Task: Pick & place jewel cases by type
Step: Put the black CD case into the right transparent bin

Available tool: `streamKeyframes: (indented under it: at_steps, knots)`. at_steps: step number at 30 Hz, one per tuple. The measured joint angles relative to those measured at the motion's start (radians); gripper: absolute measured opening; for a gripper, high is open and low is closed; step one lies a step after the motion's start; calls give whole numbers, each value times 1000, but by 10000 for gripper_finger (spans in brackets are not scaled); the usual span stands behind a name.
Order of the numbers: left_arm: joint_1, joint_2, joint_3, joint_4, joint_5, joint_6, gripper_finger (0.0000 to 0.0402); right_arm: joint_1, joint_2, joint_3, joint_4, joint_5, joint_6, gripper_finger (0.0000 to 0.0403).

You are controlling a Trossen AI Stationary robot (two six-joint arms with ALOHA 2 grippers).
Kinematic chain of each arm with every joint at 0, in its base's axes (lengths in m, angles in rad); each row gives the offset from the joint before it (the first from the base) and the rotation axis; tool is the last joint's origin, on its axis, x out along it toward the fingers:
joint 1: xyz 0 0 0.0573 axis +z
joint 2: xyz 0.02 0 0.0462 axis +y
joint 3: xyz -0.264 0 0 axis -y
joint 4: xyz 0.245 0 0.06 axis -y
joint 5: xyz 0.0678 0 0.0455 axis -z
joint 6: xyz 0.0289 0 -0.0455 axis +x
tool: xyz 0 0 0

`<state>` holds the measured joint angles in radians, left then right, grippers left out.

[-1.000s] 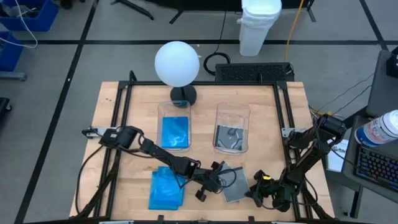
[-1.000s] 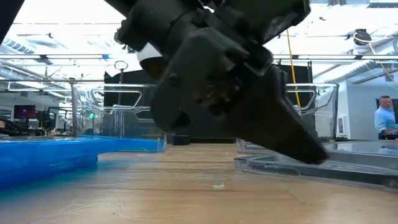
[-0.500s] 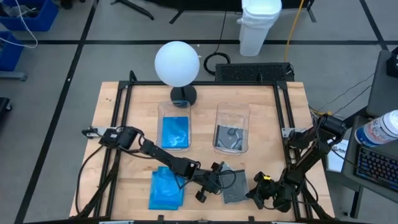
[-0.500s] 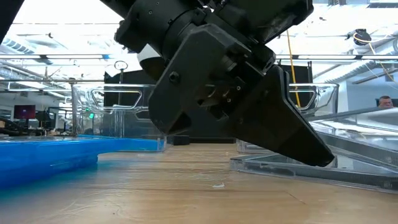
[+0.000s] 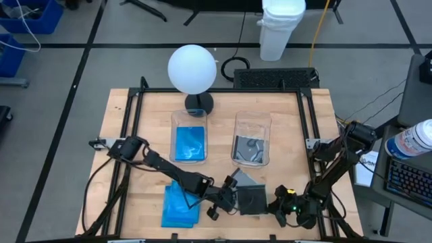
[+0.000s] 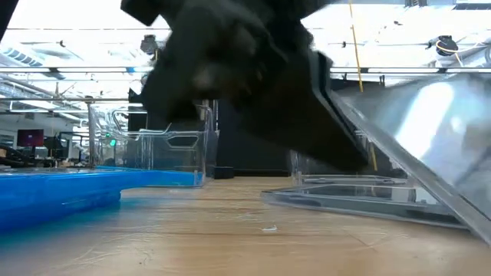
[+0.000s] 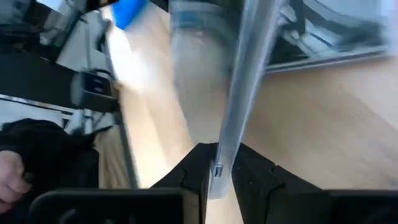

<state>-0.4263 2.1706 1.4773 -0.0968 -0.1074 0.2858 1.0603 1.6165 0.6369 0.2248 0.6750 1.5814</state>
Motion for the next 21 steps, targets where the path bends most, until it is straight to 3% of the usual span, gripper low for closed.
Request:
streamKeyframes:
  at_steps: [8, 14, 21]
  knots:
    - [-66, -40, 1, -104, -33, -17, 37, -3, -63, 0, 32, 39, -128, 25]
    - [-113, -41, 2, -186, -34, -66, 37, -36, -73, 2, 112, 49, -243, 31]
    - [-153, -42, 2, -261, -34, -106, 37, -95, -113, 2, 174, 3, -394, 25]
